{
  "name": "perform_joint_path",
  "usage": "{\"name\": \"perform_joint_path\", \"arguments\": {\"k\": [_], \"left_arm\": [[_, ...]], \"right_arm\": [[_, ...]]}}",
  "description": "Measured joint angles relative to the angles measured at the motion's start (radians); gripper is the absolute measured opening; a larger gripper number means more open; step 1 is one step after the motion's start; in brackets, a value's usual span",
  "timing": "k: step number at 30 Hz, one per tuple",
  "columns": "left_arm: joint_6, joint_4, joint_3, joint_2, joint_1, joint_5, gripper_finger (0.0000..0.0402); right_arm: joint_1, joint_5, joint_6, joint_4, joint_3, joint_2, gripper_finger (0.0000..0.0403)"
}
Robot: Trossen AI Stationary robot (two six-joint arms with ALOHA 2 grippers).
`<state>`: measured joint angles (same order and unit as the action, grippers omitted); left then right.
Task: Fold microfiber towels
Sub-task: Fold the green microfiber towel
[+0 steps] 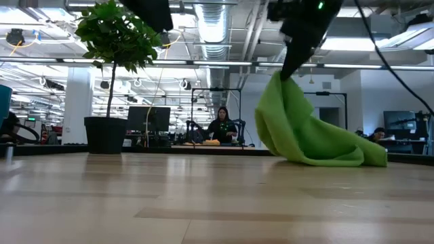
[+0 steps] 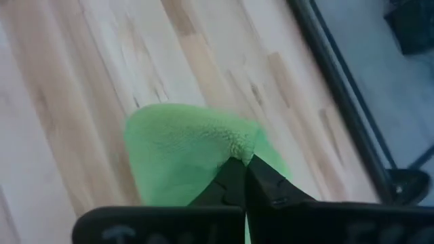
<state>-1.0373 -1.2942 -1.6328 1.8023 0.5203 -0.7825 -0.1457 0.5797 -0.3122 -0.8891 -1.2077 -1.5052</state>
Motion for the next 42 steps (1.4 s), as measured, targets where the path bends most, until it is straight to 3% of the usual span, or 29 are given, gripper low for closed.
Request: {"name": "perform_joint_path", "arguments": {"k": [8, 13, 20, 26, 36, 42], "left_arm": [[0.147, 0.126, 0.0, 0.016, -0.062, -0.007, 0.0151], [0.298, 0.274, -0.001, 0.051, -0.127, 0.035, 0.0151], [0.663, 0.624, 0.0, 0.125, -0.234, 0.265, 0.0151], [0.886, 0.813, 0.0, 0.14, -0.322, 0.37, 0.0151], [1.189, 1.157, 0.0, 0.241, -0.482, 0.911, 0.0151], [1.22, 1.204, -0.003, 0.32, -0.513, 0.958, 0.0151]], "right_arm": [[-0.063, -0.007, 0.006, -0.204, -0.047, 0.177, 0.0012], [-0.114, -0.115, 0.006, -0.299, -0.049, 0.264, 0.0007], [-0.235, -0.258, 0.007, -0.36, -0.048, 0.286, 0.0011], [-0.375, -0.319, 0.006, -0.411, -0.048, 0.288, 0.0008], [-0.539, -0.346, -0.011, -0.413, -0.048, 0.287, 0.0011], [-0.561, -0.345, -0.06, -0.416, -0.048, 0.287, 0.0008]]}}
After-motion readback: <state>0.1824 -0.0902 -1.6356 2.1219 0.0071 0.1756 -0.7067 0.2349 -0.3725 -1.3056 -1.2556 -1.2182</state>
